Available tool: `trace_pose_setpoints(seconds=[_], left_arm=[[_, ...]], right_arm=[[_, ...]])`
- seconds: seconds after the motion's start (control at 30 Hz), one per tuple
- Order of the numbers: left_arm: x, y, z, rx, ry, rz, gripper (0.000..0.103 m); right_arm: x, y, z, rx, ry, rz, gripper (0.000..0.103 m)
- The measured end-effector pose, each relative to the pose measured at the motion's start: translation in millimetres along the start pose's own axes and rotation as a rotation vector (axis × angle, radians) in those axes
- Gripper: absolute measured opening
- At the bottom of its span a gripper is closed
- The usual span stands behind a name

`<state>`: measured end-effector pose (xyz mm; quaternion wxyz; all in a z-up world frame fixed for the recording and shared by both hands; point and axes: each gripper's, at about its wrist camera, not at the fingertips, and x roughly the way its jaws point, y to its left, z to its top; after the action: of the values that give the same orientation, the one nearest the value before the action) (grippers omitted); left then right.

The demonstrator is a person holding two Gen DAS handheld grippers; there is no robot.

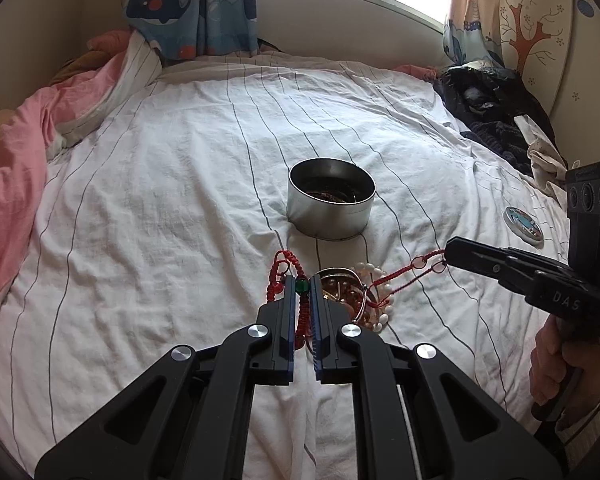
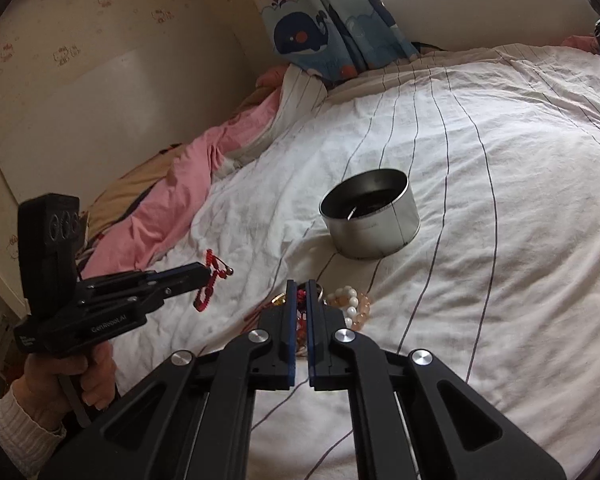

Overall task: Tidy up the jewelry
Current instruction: 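Carry both red pieces over the silver tin and open both tools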

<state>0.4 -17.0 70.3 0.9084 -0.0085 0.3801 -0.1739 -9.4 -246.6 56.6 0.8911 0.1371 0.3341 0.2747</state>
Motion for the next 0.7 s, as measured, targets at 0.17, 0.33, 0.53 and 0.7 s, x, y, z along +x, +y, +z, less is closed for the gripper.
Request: trace_pose_setpoints(seconds=[0.17, 0.33, 0.53, 0.7], left_arm=[[6, -9, 14, -0.003, -0.027, -0.026, 0.006], [17, -25, 36, 0.018, -0.060, -0.054, 0.006], [37, -35, 66, 0.026, -0.091, -0.073, 0.006], [64, -33, 91, 0.005, -0.110, -0.097, 0.006]], right_arm=[[2, -5, 18, 0.030, -0.029, -0.014, 0.005], [2, -9, 40, 0.025, -0.077, -0.046, 0.005], [14, -15, 74, 0.004, -0.121, -0.064, 0.005], [41, -27, 91, 0.004, -0.121, -0.084, 0.005]])
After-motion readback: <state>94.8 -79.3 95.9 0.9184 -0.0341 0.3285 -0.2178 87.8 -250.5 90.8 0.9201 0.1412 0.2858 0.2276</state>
